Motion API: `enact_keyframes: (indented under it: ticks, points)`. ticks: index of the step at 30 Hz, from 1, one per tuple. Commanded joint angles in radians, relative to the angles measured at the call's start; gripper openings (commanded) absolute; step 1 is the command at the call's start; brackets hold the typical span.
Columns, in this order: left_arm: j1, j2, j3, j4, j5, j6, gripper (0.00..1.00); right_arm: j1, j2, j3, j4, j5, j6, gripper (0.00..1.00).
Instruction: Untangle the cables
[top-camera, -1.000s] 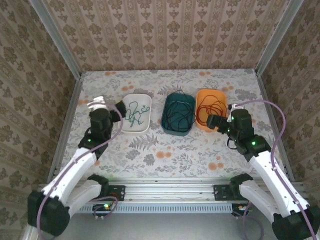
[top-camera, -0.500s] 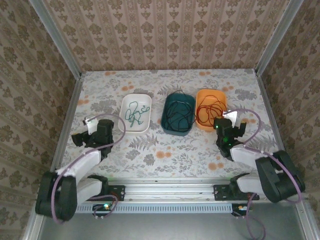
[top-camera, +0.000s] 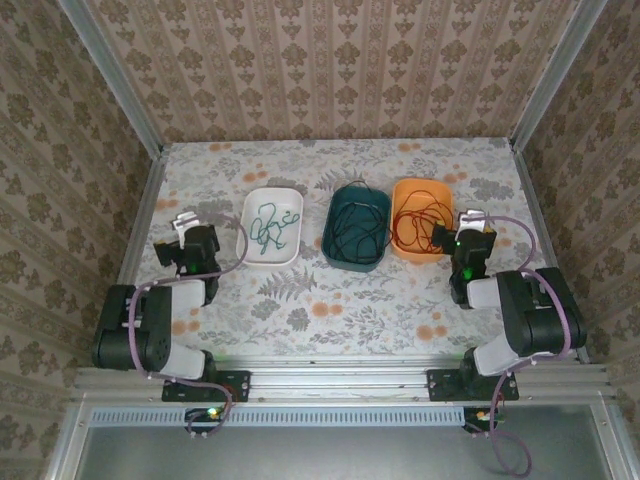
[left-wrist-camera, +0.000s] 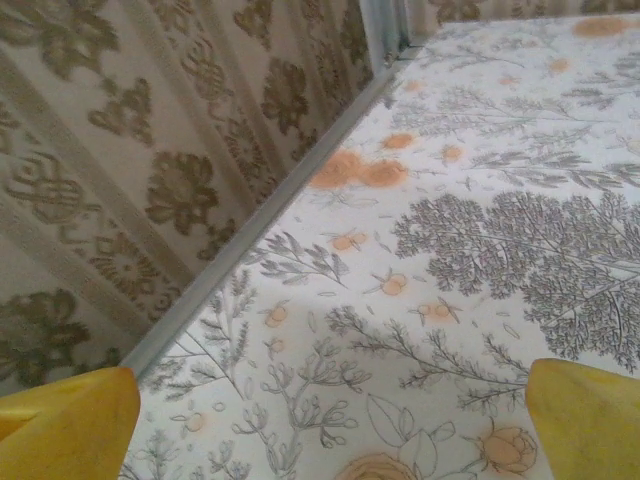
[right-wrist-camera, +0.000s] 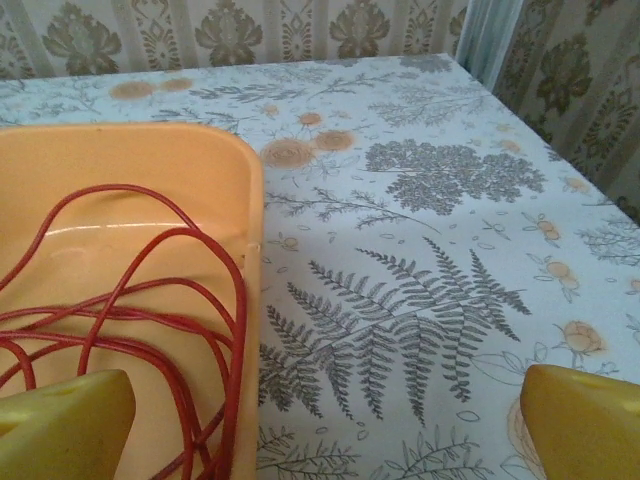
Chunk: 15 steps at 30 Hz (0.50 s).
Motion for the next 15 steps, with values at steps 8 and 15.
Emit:
enact_keyframes:
  ticks: [8, 15]
  points:
    - [0.068, 0.027, -0.013, 0.159, 0.307, 0.045, 1.0, 0.0, 0.001, 0.041, -0.037, -0.123, 0.021, 1.0]
    - [0.068, 0.132, -0.038, 0.32, 0.417, 0.094, 1.0, 0.017, 0.006, 0.064, -0.07, -0.127, -0.005, 1.0]
